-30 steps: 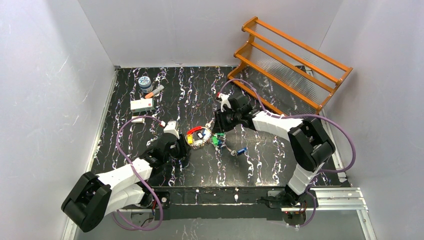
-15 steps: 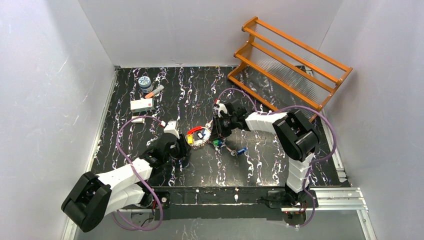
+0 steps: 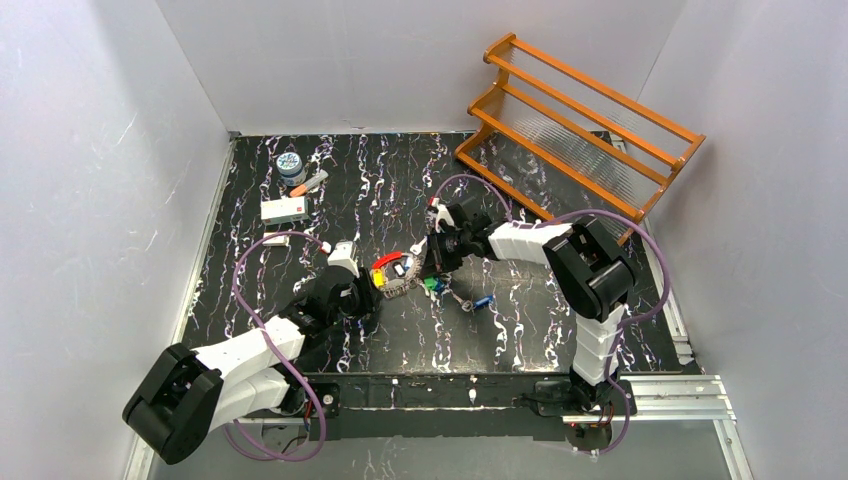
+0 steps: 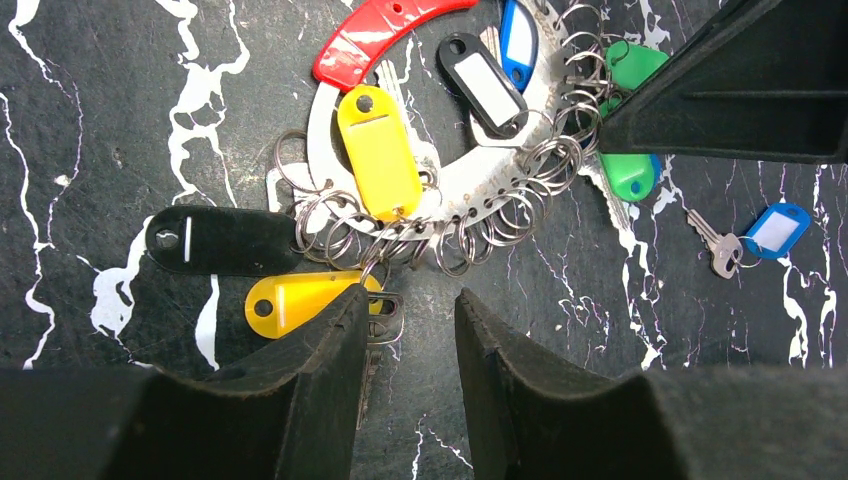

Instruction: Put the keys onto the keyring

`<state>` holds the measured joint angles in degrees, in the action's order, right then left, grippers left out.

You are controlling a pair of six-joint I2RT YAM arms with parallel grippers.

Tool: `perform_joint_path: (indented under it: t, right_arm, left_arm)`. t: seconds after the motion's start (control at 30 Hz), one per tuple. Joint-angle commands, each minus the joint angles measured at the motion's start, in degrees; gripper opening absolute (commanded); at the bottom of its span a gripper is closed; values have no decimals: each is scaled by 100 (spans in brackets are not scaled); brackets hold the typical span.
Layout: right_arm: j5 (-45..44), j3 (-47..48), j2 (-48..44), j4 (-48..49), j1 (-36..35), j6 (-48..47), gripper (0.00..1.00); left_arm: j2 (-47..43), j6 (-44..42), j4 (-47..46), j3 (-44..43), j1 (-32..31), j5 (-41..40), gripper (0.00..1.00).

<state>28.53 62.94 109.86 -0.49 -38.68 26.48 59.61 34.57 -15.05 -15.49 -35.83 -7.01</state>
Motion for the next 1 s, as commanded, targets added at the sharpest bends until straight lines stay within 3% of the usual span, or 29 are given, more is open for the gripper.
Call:
perform_joint_path:
  t: [0.0, 0.07, 0.17, 0.47, 0.6, 0.77, 0.97]
  right_arm:
    - [-993, 195, -377, -325, -125, -431, 9]
    - [-1257, 188, -529, -427, -193, -519, 22]
    - [-1304, 72, -769, -369, -269, -549, 29]
    - [-349, -121, -862, 119, -359, -48, 27]
    - [5, -108, -618, 290, -436, 170, 20]
    - [25, 126, -333, 196, -662, 233, 17]
    - [-42, 289, -161, 208, -824, 244, 21]
  left_arm:
    - [-43, -15, 0, -70, 15, -66, 36]
    - [-78, -11, 19, -69, 15, -93, 36]
    - [-123, -11, 28, -60, 16, -116, 36]
    - [-145, -5, 38, -76, 15, -110, 36]
    - [-152, -3, 54, -101, 15, -88, 36]
    - [-206, -20, 102, -111, 20, -106, 36]
    - [-223, -21, 80, -93, 15, -108, 36]
